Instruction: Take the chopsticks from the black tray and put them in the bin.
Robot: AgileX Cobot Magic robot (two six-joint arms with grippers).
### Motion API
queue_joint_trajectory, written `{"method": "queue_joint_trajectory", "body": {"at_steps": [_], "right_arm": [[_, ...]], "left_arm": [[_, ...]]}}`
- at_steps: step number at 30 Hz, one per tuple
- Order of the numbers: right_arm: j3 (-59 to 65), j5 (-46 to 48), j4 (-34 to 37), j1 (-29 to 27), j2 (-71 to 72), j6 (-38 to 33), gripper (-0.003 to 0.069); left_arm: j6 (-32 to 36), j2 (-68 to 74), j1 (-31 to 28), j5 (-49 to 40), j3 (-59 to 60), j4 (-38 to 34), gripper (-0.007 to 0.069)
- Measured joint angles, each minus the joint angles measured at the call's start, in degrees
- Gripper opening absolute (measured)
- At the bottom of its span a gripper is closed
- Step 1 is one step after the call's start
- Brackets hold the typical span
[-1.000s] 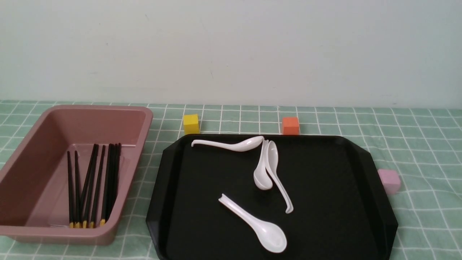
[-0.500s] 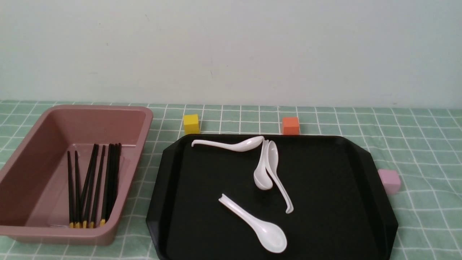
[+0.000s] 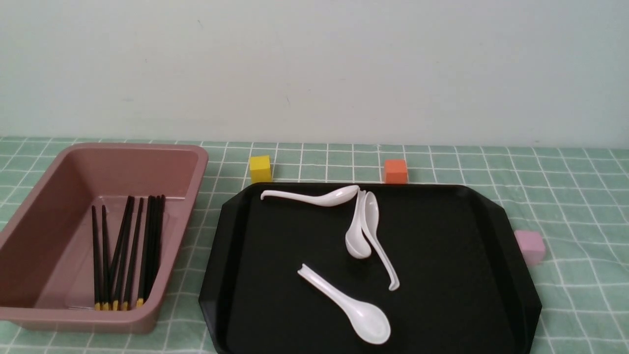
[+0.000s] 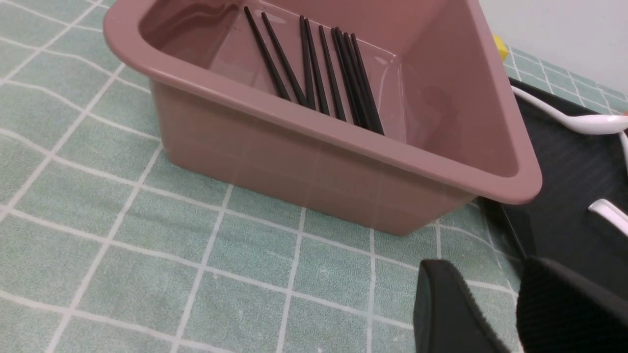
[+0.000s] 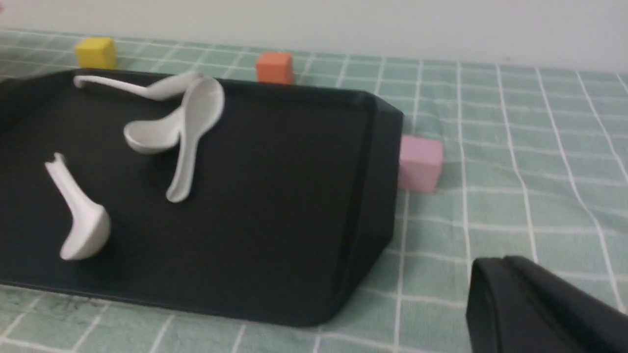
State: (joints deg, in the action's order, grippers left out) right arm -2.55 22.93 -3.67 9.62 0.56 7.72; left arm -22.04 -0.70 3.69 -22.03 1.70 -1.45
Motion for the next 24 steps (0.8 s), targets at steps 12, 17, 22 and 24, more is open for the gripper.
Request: {"method": "queue_joint_trajectory", "body": {"at_steps": [12, 17, 22, 24], "right_arm": [[3.49, -1.71, 0.92, -3.01, 0.0, -1.28, 0.0032], [3.49, -1.71, 0.92, -6.55, 0.0, -1.28, 0.0036], [3.49, -1.68, 1.06, -6.84, 0.0, -1.28, 0.0041], [3.49, -1.68, 1.06, -6.84, 0.0, -1.28, 0.0041]], "left_arm": [[0.0, 0.0, 0.0, 0.0, 0.0, 0.0, 0.0238], [0.0, 0.0, 0.0, 0.0, 0.0, 0.0, 0.0238], [0.0, 0.0, 0.0, 0.0, 0.0, 0.0, 0.0238], [0.0, 0.0, 0.0, 0.0, 0.0, 0.0, 0.0238]]}}
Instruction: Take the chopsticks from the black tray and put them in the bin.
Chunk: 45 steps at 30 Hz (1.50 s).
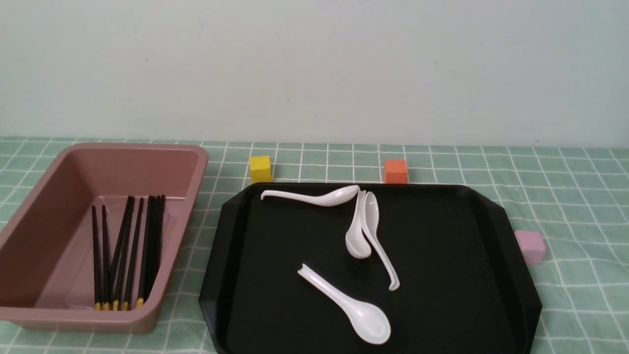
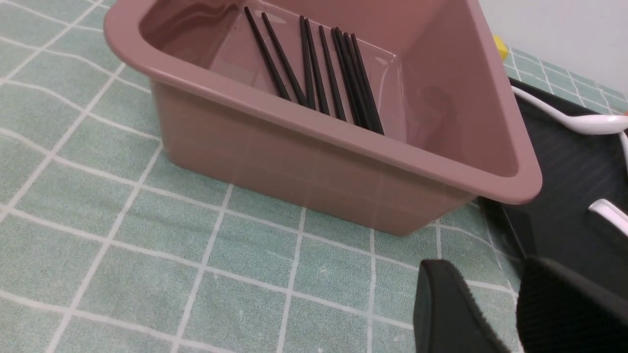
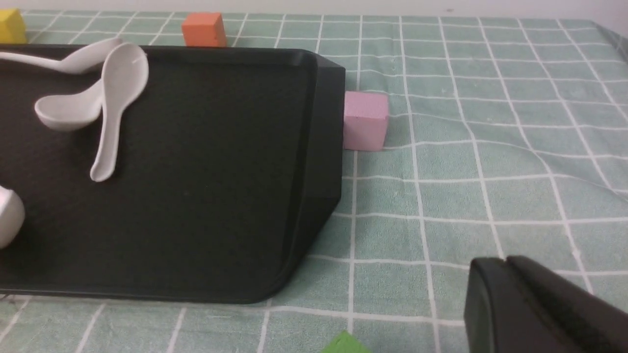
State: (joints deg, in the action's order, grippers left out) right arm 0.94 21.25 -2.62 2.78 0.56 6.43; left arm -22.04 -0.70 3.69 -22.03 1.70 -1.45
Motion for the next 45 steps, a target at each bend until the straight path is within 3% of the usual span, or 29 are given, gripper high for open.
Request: {"method": "queue_joint_trajectory", "body": {"at_steps": [11, 45], "right_arm": [[0.0, 0.0, 0.0, 4.68, 0.0, 0.0, 0.0045], [0.0, 0.0, 0.0, 4.68, 0.0, 0.0, 0.0083]], "left_arm": [[0.0, 0.0, 0.0, 0.0, 0.0, 0.0, 0.0238], [0.0, 0.0, 0.0, 0.0, 0.0, 0.0, 0.0238]]}}
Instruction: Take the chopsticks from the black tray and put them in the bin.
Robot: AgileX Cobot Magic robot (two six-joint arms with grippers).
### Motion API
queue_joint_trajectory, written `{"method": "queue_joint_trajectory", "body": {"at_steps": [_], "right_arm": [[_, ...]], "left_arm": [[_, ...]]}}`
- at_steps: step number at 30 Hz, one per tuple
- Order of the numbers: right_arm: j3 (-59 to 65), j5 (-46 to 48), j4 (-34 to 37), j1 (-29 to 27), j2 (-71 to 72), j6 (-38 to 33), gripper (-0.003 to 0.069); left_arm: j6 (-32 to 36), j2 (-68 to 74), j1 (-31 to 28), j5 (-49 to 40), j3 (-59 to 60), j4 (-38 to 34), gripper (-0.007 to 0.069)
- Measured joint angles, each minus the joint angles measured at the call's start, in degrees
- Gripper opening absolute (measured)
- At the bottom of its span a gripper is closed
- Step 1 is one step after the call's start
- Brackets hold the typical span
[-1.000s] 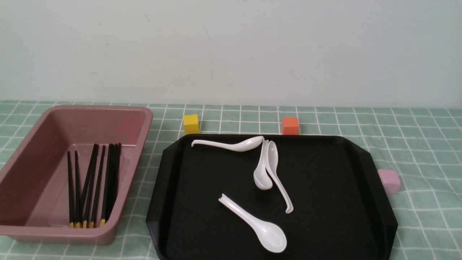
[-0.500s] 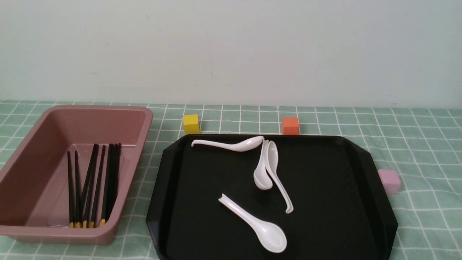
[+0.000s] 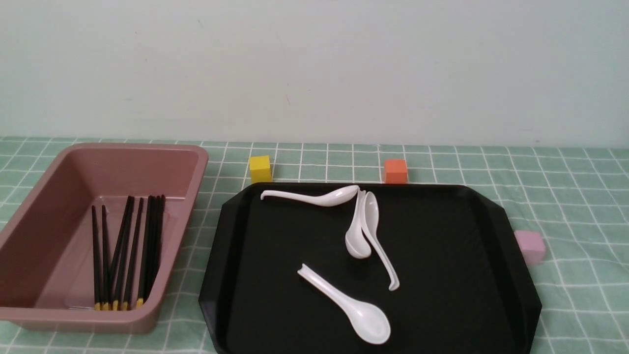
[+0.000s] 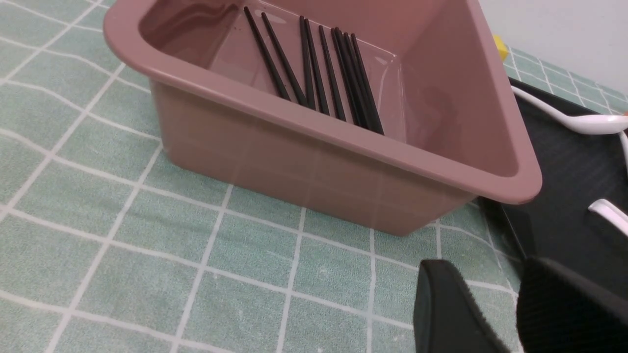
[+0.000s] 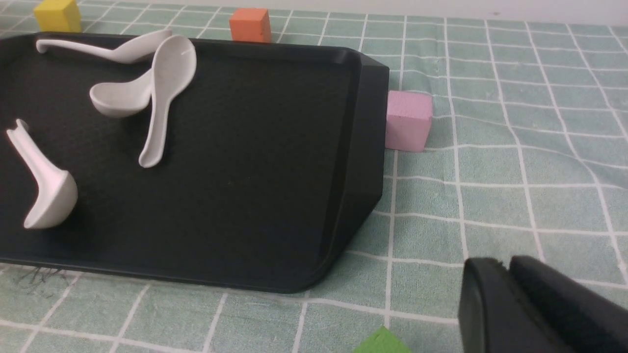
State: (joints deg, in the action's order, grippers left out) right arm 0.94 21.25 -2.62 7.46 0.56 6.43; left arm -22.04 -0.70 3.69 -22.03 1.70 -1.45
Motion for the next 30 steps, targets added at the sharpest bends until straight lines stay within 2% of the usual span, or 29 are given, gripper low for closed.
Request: {"method": "queue_joint_trajectory", "body": {"at_steps": [30], "right_arm": [[0.0, 0.0, 0.04, 0.0, 0.0, 0.05, 0.0124]], "left_arm": [[0.0, 0.0, 0.0, 0.0, 0.0, 0.0, 0.0238]]}}
